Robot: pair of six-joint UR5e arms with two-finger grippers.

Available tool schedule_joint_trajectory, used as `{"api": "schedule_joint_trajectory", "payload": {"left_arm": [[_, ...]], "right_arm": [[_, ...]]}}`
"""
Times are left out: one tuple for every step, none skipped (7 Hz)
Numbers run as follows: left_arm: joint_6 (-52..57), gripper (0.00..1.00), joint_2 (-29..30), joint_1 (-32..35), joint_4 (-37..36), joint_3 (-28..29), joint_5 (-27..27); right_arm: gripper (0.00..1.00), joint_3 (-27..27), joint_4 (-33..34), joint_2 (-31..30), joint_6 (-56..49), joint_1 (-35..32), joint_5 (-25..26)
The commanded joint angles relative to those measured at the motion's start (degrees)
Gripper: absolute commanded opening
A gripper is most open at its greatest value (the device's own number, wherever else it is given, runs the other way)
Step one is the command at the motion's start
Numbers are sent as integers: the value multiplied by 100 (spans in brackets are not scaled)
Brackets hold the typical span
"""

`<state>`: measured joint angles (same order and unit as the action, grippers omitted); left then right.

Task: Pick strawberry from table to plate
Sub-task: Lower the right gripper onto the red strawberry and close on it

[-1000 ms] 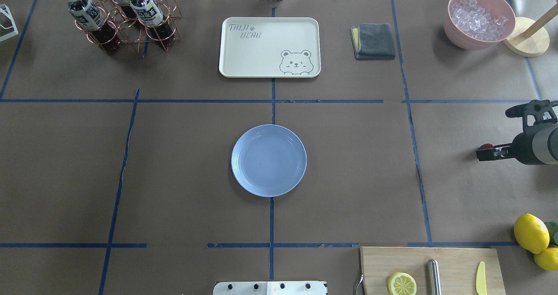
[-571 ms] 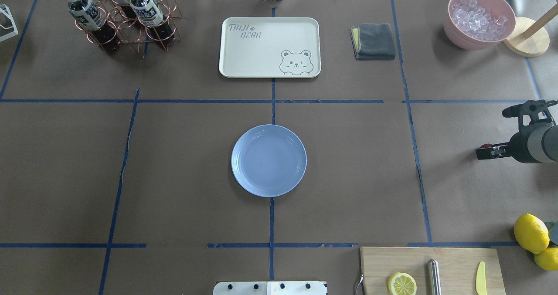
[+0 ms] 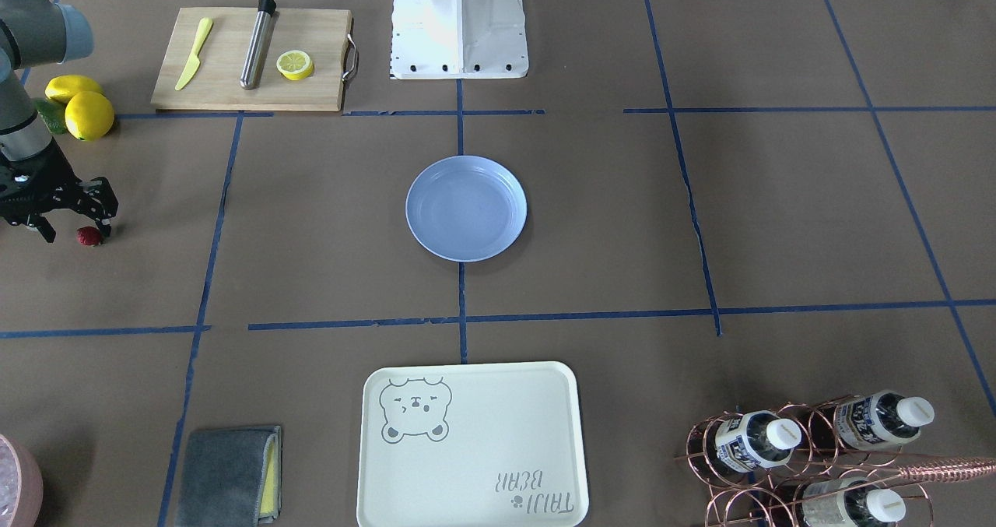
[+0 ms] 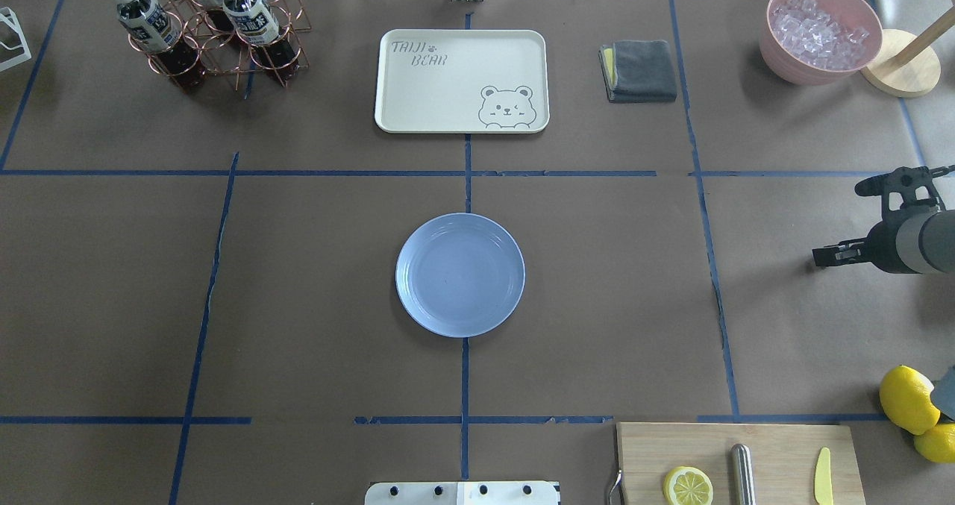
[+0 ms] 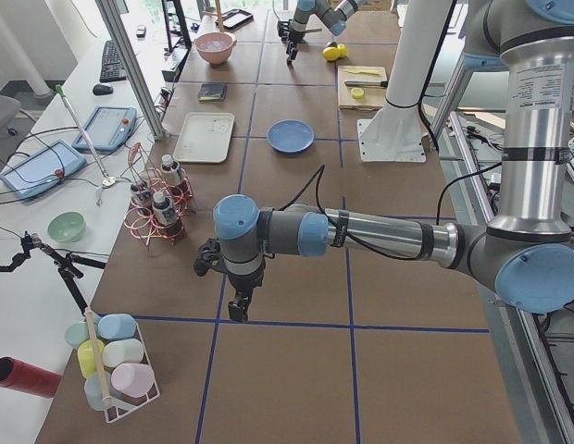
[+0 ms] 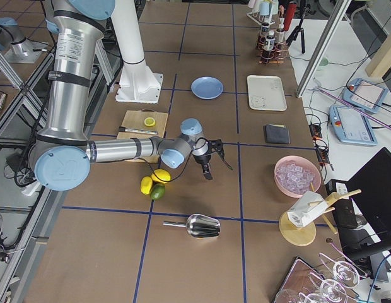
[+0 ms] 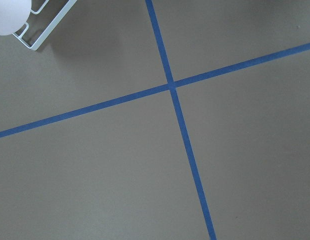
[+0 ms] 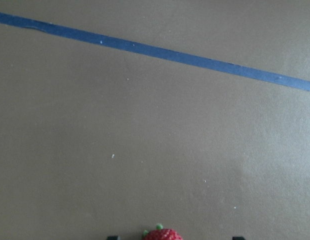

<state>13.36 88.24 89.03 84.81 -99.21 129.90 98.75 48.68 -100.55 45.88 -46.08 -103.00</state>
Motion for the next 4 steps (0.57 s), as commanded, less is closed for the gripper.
{"api": "schedule_joint_trajectory", "payload": {"left_arm": [[0,100,-9,0,0,-46,-9],[0,100,-18,0,0,-46,-9],[0,100,-18,0,0,-46,-9],[0,100,-18,0,0,-46,-9]], "right_arm": [[75,-101,1,105,9,2,16],[74,-163,1,184,9,2,8],[74,-172,1,176,0,-6,8],[55,-146,1,167,9,-15,-1]]}}
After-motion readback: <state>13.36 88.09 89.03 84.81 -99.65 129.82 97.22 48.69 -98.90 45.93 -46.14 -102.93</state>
